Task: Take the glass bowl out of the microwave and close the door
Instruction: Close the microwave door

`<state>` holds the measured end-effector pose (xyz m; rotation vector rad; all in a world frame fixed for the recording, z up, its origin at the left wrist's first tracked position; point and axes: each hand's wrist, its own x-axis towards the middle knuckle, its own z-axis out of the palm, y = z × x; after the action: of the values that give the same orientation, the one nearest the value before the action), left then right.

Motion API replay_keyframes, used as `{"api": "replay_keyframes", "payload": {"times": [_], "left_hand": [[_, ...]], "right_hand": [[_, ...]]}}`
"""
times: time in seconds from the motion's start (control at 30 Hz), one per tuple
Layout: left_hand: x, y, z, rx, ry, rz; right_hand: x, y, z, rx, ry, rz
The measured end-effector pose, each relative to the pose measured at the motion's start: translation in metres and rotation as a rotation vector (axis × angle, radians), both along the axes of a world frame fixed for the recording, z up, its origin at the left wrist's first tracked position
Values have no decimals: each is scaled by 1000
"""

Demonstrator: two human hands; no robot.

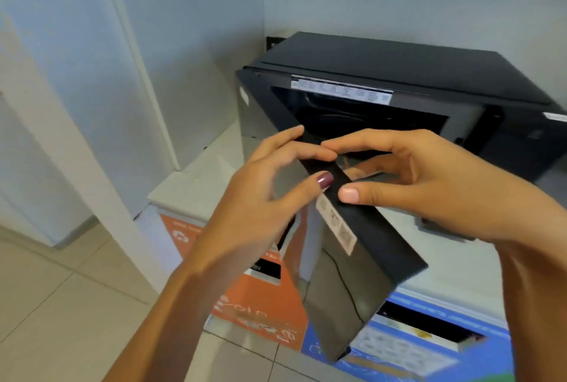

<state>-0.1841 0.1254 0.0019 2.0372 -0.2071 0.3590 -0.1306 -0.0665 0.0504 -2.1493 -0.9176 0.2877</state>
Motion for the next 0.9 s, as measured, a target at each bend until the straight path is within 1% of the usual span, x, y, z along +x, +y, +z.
{"api": "replay_keyframes", "payload": {"times": [0.13,0.27,0.37,0.43,0.53,0.63,0.73,0.9], "left_hand": [[20,-25,-4,66,-10,-49],[44,-40,-7,261,-54,-76],[65,-49,-14,416,-132,-38],[78,-52,-21,470,-185,17],[98,-58,-29,478,-236,80],[117,-62,-31,490,-272,117],[133,-66,-28,556,-297,133],[151,-70,-23,649,-344,148]], "right_hand": [[1,-25,5,-34,7,-112],[-1,-45,7,-151,-18,-211],[0,-53,1,-207,-147,-363],[3,-54,-7,-210,-262,-496],[10,-56,-19,-189,-336,-673],[17,-57,-26,-176,-384,-797],[28,-58,-31,-182,-434,-859],[52,-63,-39,-213,-479,-876]]}}
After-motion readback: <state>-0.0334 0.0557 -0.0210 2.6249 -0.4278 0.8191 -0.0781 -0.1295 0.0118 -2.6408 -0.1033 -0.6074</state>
